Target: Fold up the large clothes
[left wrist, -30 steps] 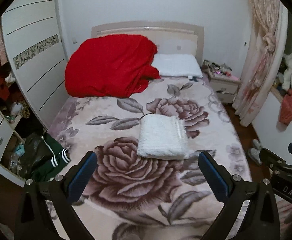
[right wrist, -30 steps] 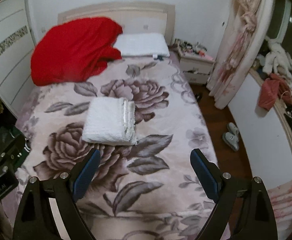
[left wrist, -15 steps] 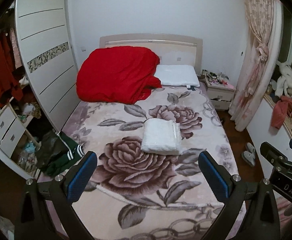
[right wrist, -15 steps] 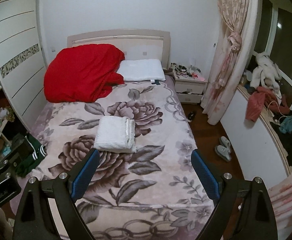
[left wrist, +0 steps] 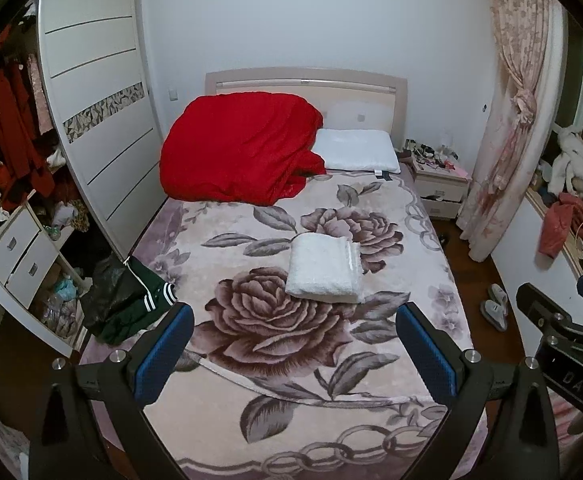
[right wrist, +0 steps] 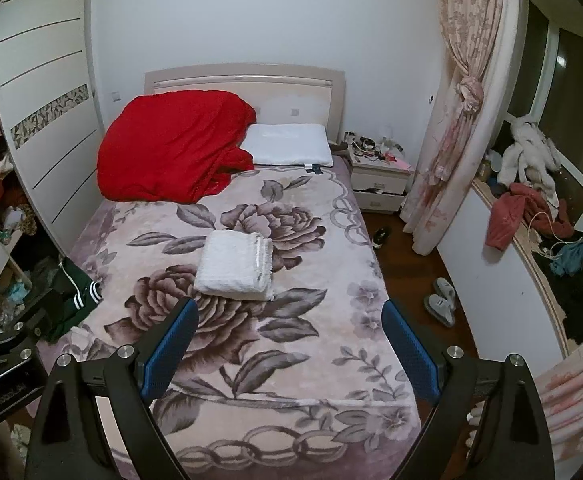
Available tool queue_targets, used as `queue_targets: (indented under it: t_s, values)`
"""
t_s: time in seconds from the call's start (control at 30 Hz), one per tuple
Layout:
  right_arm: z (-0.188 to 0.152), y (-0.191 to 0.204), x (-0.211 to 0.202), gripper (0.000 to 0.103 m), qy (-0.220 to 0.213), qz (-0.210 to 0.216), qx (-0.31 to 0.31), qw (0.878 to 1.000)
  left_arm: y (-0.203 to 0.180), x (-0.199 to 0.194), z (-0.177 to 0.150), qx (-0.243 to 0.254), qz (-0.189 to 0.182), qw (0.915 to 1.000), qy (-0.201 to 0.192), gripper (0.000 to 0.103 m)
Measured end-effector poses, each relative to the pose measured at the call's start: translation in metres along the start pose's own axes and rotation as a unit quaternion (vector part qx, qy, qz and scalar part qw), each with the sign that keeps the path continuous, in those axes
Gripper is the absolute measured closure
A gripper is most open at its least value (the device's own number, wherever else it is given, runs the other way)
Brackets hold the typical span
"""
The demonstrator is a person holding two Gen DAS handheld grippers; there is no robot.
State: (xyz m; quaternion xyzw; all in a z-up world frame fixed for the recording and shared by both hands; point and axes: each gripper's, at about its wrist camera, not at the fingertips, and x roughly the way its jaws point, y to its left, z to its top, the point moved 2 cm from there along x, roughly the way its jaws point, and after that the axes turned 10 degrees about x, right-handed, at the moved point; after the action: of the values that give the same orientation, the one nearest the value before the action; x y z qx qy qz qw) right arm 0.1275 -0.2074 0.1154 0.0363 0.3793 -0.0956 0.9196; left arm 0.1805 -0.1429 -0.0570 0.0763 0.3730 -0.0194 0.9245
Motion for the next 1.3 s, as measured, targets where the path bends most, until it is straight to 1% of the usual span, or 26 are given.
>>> queue_targets:
  t_s: [0.13,0.2,0.4,0.5,1.0,1.3]
  values:
    - [0.000,-0.002,-0.005,0.008,0.000,0.003,0.001,1.000,0.001,-0.005,0.001,-0.003,0.003,1.0000,-0.005,0.000]
    - [0.001,-0.004,-0.009,0.008,-0.003,0.003,0.002,1.000,0.001,-0.007,0.002,-0.004,-0.003,1.0000,-0.002,0.000]
    - [0.009,-0.008,-0.009,0.007,-0.003,0.005,-0.001,1.000,0.001,-0.014,0.007,0.000,0.002,0.9999,-0.012,0.000]
    - [0.018,-0.009,-0.007,0.007,-0.005,0.005,-0.003,1.000,0.001,-0.016,0.008,-0.005,0.001,0.9999,-0.016,0.000]
    - [0.028,-0.010,-0.002,0.006,-0.007,0.007,-0.006,1.000,0.001,-0.015,0.007,-0.003,0.008,0.9998,-0.016,0.000]
    - [0.028,-0.009,-0.003,0.006,-0.008,0.007,-0.007,1.000,0.000,-0.015,0.007,-0.004,0.009,0.9998,-0.015,0.000]
